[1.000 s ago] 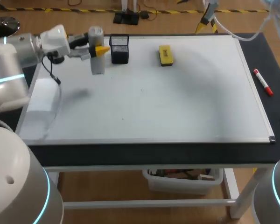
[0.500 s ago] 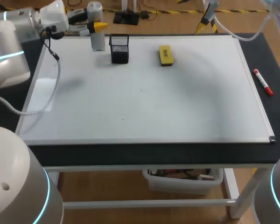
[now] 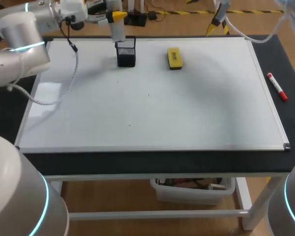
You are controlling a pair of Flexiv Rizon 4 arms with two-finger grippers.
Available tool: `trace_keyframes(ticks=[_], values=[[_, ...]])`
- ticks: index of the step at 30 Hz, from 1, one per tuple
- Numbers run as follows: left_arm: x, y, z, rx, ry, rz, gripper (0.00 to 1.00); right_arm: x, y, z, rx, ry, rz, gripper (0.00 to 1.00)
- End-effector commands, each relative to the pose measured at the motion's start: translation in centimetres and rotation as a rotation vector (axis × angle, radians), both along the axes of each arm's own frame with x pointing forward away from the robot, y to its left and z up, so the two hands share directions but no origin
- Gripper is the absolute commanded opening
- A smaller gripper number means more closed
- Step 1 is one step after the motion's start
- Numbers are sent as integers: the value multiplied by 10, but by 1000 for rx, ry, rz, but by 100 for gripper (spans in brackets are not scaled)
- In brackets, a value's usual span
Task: Pick up the inspection probe, press it on each red-marked spot on the whiteboard one by one, put down the probe, pick up the eraser, and wipe off all the red marks.
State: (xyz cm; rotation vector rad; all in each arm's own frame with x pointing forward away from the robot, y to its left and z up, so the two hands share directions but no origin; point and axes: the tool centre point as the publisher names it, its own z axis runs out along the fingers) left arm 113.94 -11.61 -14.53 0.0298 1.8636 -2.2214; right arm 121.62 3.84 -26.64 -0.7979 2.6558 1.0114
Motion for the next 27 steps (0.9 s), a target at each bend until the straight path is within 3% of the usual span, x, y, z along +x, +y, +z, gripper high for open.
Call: trace_keyframes(ticks=[1,9,21,27], values=[[27,-7,-5,31,-28,-196,0,0,-1,1,-5,0,3,100],[43,-17,-17,24,-6,-230,0,0,-1,1,-5,0,3,100],[38,-17,-41,19,33,-239,0,0,-1,1,-5,0,3,100],[38,-15,-51,24,24,-235,0,0,-1,1,-5,0,3,100]])
